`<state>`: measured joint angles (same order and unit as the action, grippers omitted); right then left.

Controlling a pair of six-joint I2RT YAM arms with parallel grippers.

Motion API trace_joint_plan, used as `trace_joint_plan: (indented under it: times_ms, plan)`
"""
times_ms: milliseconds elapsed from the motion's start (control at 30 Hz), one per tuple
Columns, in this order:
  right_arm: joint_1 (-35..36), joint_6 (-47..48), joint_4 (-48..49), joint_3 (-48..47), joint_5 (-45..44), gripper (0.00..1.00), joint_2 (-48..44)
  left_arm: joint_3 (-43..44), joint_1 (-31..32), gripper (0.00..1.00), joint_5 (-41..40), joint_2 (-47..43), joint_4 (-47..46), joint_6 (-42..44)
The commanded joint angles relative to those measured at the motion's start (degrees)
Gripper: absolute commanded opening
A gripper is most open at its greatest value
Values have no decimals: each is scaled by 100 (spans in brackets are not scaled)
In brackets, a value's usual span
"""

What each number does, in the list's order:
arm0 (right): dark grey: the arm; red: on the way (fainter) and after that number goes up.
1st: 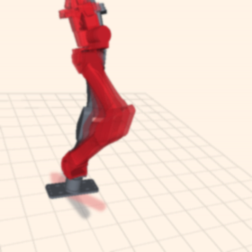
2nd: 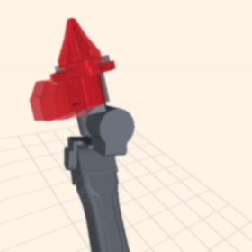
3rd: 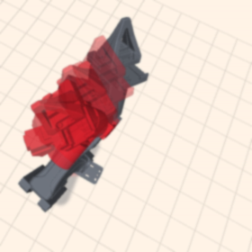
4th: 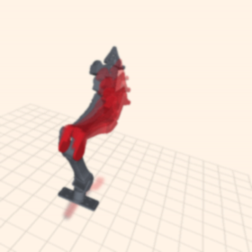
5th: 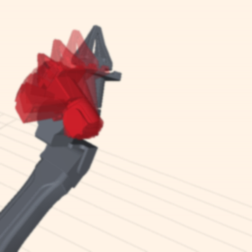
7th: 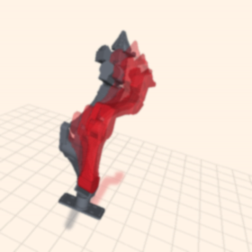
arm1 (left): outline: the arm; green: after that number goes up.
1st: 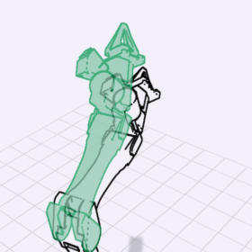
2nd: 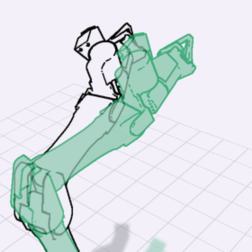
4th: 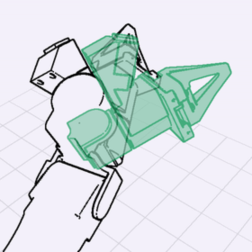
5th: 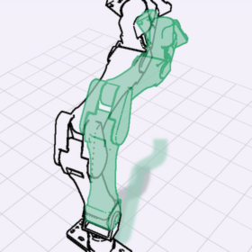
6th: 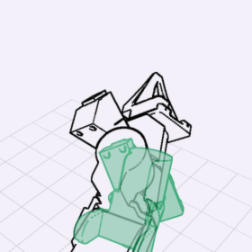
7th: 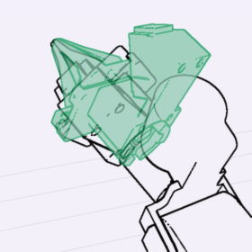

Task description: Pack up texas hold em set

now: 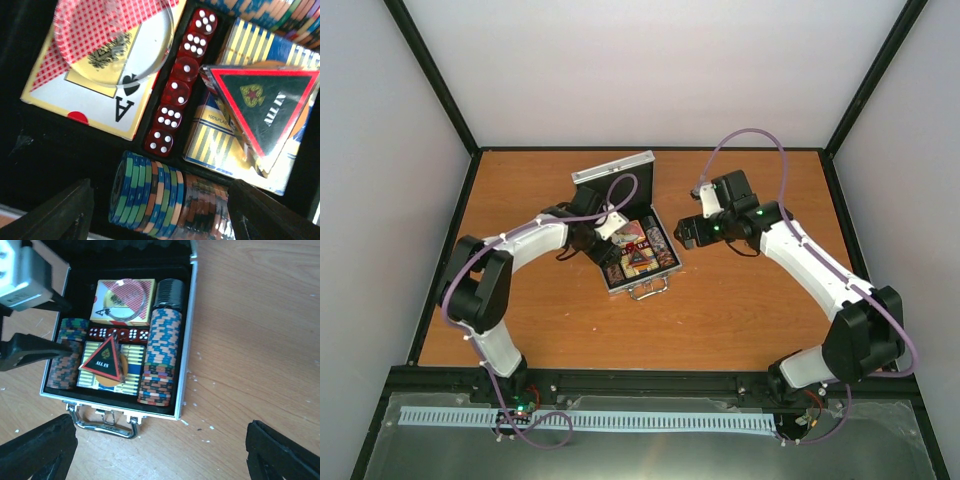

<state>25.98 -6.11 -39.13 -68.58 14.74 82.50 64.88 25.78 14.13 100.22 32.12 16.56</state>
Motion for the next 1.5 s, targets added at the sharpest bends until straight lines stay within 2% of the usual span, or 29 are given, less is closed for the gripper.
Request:
trace_joint_plan:
  times_ms: [0, 100, 233, 367, 467, 600, 700, 800, 1133, 1267, 1467]
  plan:
    - [-140, -222, 91, -8, -563, 92, -328, -47, 6, 79, -78, -591, -258, -406]
    - [-348, -351, 34, 126, -817, 93, -437, -238, 6, 85, -105, -1024, -560, -600]
    - [-808, -586, -21, 374, -1062, 98, -568, -406, 6, 86, -143, -1508, -780, -845]
    - [-1413, -936, -161, 534, -1401, 97, -490, -725, -6, 89, -277, -2247, -1190, -1256]
    - [-1765, -1054, -182, 586, -1469, 97, -210, -844, -72, 98, -420, -2776, -1543, -1875]
    - [-2150, -1182, -286, 470, -1457, 95, 492, -848, -463, 100, -401, -3276, -1966, -3088]
    - [-2367, -1185, -218, 388, -1308, 90, 998, -775, -871, 100, -134, -3277, -1836, -3577]
    - [-2378, -1058, -229, 231, -1292, 87, 1382, -515, -1052, 100, -123, -3140, -1377, -3591]
    - [-2378, -691, -416, -363, -1526, 78, 2285, -882, -1127, 100, -281, -3359, -1248, -3937]
    - [-2378, -612, -513, -638, -1586, 71, 2628, -906, -1128, 100, -253, -3440, -1371, -4073]
    - [-2361, -530, -613, -882, -1586, 67, 2959, -796, -1130, 100, -208, -3386, -1386, -4084]
